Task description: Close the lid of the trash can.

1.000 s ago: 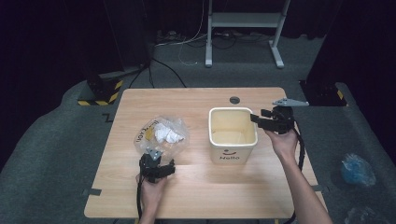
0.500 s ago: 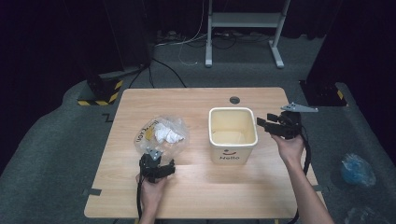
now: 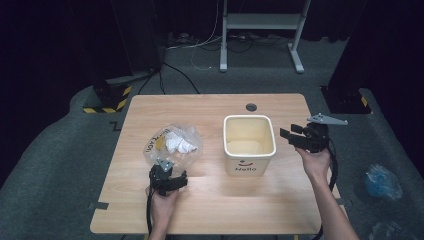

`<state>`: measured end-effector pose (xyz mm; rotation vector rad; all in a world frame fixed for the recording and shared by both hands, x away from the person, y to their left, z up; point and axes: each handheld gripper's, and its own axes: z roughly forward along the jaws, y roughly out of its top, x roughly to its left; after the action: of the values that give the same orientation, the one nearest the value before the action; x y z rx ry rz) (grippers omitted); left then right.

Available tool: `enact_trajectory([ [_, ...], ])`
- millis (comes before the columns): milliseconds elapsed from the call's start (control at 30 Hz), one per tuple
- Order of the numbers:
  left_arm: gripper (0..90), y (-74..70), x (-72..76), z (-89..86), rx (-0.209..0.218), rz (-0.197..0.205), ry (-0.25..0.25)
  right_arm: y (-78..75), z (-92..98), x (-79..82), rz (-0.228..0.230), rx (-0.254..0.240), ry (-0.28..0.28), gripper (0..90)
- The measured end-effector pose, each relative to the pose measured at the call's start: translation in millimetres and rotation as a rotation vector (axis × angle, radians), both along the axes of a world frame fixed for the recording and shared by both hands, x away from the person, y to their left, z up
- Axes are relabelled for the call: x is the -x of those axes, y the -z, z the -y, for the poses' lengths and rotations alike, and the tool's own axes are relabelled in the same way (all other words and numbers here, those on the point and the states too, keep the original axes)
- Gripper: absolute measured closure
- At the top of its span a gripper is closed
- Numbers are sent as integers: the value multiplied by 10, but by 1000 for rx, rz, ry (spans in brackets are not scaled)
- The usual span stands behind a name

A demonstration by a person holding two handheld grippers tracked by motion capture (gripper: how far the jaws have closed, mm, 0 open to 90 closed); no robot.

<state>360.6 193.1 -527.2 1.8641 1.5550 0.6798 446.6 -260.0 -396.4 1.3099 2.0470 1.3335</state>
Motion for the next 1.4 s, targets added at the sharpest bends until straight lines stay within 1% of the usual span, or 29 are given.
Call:
enact_trajectory([
  [767, 167, 0, 0, 1, 0, 0, 0, 65, 142, 124, 0, -12, 18, 444],
  [1400, 168, 0, 0, 0, 0, 0, 0, 99, 203, 214, -2, -17, 23, 445],
])
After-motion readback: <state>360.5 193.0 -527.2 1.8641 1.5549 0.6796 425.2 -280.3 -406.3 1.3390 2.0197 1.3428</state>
